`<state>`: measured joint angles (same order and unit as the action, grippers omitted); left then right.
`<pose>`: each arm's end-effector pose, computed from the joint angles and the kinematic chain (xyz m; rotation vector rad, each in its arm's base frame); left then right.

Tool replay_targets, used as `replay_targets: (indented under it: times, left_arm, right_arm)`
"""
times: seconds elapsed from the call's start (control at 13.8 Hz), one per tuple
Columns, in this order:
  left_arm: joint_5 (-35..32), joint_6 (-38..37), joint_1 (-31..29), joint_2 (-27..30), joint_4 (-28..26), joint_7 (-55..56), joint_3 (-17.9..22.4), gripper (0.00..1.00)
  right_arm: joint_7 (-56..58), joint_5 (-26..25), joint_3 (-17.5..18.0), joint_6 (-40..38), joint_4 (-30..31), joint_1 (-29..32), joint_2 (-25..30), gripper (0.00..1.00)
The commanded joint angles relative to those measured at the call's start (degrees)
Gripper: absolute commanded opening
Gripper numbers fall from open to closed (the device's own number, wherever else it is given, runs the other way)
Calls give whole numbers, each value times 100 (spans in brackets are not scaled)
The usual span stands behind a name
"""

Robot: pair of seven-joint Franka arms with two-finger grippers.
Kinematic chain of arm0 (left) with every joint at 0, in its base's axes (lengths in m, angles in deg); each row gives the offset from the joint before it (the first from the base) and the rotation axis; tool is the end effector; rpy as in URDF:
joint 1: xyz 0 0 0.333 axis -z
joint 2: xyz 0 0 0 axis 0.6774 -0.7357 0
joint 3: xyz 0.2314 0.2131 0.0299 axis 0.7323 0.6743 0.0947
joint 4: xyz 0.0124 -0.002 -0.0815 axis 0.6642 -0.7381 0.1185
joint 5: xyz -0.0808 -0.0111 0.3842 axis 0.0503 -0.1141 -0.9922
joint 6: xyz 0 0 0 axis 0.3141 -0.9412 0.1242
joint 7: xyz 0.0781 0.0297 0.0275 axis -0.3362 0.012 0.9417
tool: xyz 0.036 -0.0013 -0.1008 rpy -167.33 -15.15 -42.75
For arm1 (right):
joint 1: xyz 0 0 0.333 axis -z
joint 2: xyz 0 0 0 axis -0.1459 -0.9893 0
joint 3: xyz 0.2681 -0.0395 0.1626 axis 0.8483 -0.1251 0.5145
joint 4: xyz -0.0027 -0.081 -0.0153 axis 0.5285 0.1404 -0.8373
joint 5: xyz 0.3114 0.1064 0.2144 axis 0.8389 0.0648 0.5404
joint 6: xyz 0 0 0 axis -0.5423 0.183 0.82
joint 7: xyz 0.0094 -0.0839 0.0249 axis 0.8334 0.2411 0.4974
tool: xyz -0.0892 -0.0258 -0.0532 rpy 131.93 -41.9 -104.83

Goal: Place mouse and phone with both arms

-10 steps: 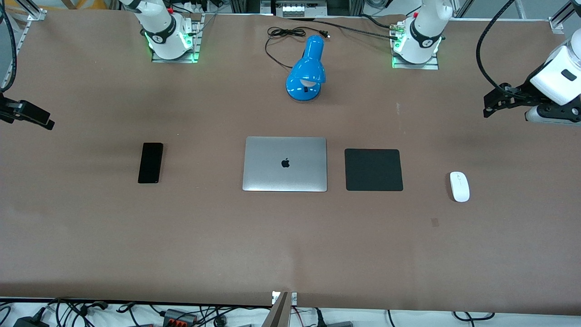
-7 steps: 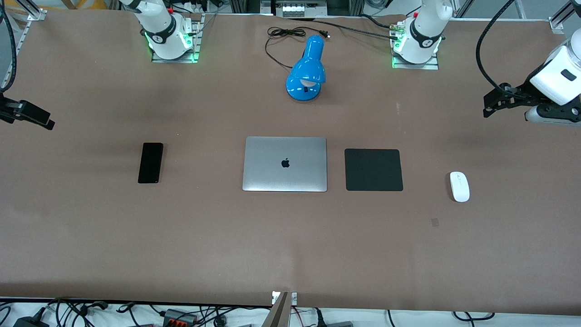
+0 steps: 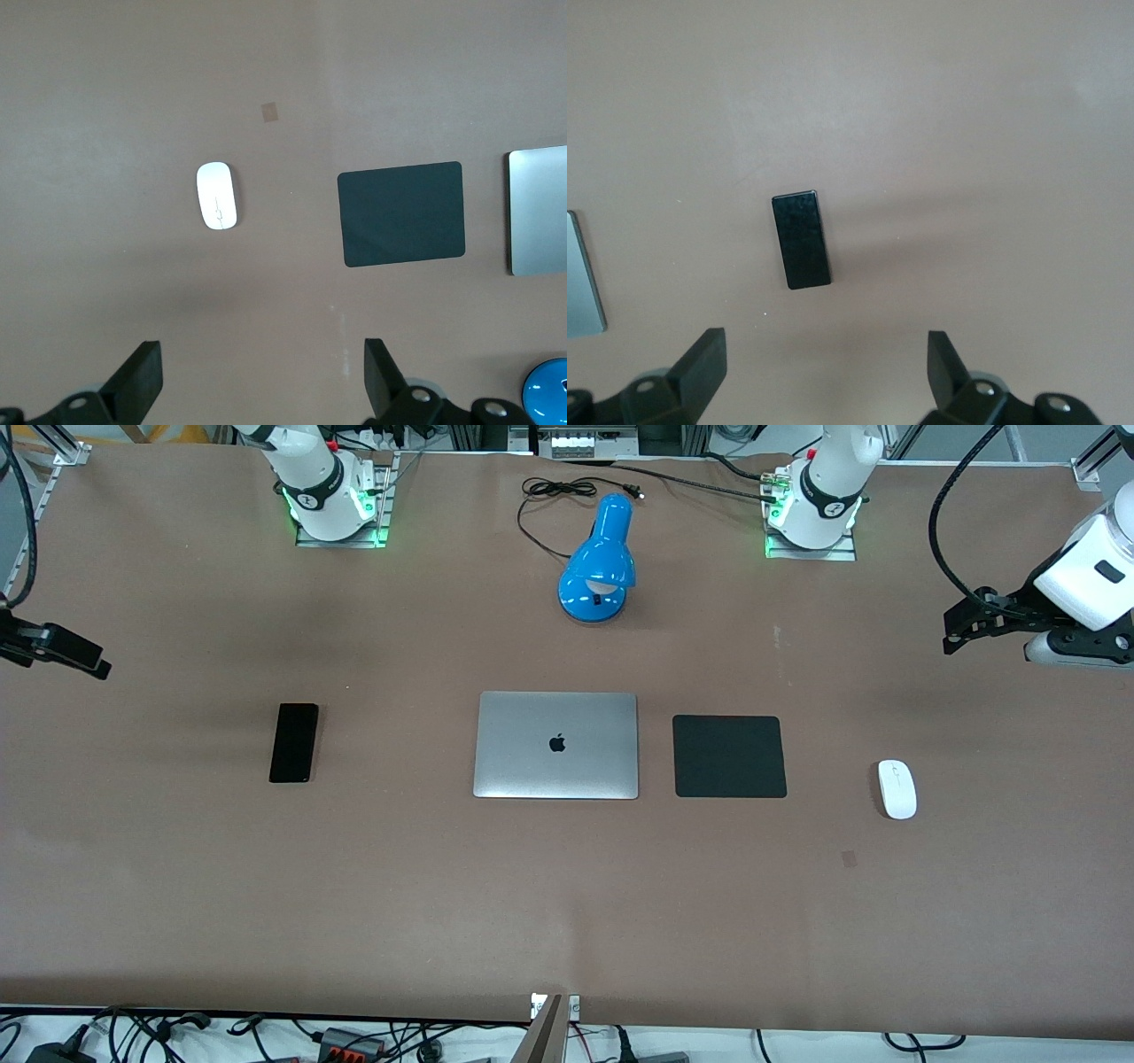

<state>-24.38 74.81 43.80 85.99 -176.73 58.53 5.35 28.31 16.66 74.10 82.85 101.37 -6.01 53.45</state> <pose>0.5490 -0.0238 0.6054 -3.1202 0.1316 0.0135 0.5830 -0.0612 0.5709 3.0925 -0.2328 -0.0739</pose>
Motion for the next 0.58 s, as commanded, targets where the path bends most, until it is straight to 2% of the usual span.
replay_targets:
  times: [0.0, 0.22, 0.29, 0.51]
  left_arm:
    - [76, -311, 42, -125, 127, 11, 26, 100]
    - [94, -523, -54, -309, 136, 29, 87, 100]
    - [137, -471, -272, -405, 144, -15, 79, 100]
    - [77, -514, -354, -1194, 591, -15, 78, 100]
  right_arm:
    - [69, 42, 53, 16, 0, 52, -590, 100]
    - [-19, -11, 88, 348, -9, -44, -1390, 100]
    - [-28, -2, 88, 585, 0, -36, -1566, 100]
    - [-46, 68, 96, 877, 8, -53, -2190, 100]
